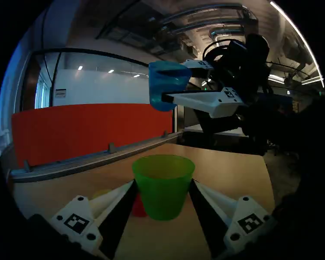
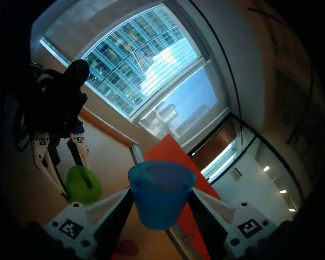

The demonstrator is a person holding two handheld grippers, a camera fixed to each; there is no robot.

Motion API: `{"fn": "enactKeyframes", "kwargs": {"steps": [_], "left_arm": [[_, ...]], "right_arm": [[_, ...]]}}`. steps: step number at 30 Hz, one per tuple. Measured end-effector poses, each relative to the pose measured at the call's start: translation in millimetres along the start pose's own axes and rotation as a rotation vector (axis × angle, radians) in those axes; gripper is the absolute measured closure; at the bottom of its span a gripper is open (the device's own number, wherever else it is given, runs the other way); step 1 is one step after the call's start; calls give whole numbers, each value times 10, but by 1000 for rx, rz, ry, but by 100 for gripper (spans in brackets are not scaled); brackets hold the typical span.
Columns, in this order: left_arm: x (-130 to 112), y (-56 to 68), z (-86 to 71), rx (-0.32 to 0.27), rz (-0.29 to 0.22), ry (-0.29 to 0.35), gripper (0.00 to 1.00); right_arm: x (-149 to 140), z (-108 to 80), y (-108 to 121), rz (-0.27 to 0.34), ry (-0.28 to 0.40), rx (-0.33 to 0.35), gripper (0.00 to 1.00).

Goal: Pour water

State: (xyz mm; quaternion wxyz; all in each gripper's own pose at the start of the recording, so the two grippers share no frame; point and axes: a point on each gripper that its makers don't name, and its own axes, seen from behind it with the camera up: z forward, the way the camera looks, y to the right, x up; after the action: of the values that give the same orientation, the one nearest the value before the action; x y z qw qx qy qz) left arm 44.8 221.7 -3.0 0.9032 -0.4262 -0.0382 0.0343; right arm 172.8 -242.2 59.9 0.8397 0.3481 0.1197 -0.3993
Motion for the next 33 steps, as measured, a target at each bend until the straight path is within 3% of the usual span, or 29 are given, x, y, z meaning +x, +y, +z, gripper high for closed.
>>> {"fn": "enactKeyframes", "kwargs": {"steps": [21, 33], "left_arm": [[46, 74, -14, -14, 8, 9, 18], [70, 91, -2, -16, 9, 12, 18]], "right_arm": [[93, 163, 178, -210, -16, -36, 14], [117, 197, 217, -269, -23, -56, 14]]}}
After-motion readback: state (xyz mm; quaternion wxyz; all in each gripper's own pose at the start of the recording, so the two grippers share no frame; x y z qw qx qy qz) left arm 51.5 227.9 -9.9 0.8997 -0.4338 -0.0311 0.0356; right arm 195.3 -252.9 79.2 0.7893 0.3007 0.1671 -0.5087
